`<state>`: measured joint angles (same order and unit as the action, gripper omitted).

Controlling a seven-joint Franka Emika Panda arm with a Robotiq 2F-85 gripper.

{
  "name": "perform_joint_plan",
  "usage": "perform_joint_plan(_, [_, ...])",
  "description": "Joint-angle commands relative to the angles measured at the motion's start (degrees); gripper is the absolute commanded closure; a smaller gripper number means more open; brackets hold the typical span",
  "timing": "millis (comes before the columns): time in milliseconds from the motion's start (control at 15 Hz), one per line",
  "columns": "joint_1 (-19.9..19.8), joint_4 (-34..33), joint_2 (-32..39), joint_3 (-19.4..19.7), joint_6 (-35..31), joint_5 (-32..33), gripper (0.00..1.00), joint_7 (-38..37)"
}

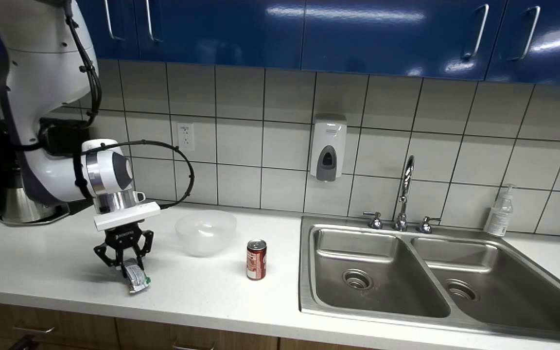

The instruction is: Put the green packet in the bowl

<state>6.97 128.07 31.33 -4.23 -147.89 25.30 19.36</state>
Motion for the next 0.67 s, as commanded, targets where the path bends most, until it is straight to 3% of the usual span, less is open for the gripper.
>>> perform_joint_plan(0, [-0.3, 5.4, -8.5, -0.8, 1.2, -0.8, 0.86, 0.2])
perform_joint_plan(600, [-3.4, 7.6, -19.9, -0.7, 5.1, -4.8, 0.86, 4.4])
